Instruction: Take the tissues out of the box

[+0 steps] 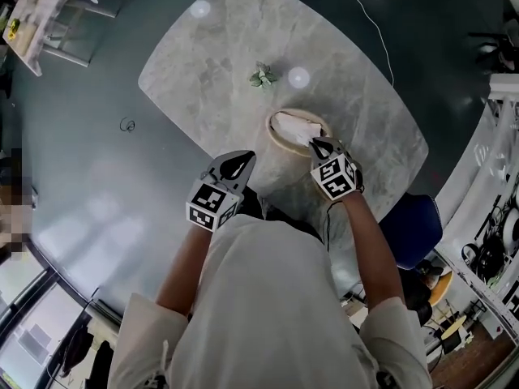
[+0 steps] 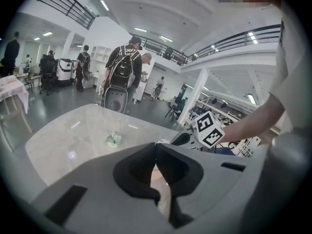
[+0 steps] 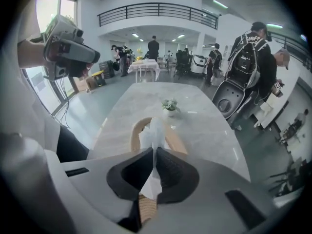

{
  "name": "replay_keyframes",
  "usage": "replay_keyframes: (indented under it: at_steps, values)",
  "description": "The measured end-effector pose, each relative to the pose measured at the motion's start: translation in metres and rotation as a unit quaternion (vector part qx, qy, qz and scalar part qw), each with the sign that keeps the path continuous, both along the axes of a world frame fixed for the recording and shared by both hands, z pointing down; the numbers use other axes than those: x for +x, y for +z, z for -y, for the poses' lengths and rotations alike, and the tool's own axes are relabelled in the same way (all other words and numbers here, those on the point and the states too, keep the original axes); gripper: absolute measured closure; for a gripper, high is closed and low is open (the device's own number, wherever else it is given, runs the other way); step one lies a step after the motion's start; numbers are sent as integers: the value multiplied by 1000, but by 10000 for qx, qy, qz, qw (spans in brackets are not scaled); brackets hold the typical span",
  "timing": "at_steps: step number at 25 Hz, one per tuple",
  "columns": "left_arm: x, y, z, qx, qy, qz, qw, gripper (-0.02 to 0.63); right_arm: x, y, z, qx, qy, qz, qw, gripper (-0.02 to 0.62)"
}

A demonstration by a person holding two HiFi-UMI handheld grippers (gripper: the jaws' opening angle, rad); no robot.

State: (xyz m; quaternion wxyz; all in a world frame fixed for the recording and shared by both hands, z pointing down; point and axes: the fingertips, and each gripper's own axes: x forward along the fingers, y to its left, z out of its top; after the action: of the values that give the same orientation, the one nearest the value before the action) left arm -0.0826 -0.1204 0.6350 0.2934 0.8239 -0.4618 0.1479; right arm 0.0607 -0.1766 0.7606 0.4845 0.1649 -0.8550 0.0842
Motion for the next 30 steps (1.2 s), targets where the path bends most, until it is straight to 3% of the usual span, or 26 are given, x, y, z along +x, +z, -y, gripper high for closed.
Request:
replay_keyframes:
  at_steps: [9, 19, 25, 30]
  values:
    - [14, -32, -12, 383, -181, 145, 9990, 597, 29, -66, -8, 296, 450, 580, 9969, 552]
    - [41, -77, -20, 754, -128, -107, 9970, 597, 50, -150, -15, 614, 1053, 1431, 9822, 552]
    - [30, -112, -15, 931, -5, -202, 9955, 597, 52, -214, -22, 845, 1514, 2039, 9635, 552]
    - [21, -151, 5, 1397, 303, -102, 9897, 598, 57, -268, -20, 1219, 2035, 2532, 9379, 552]
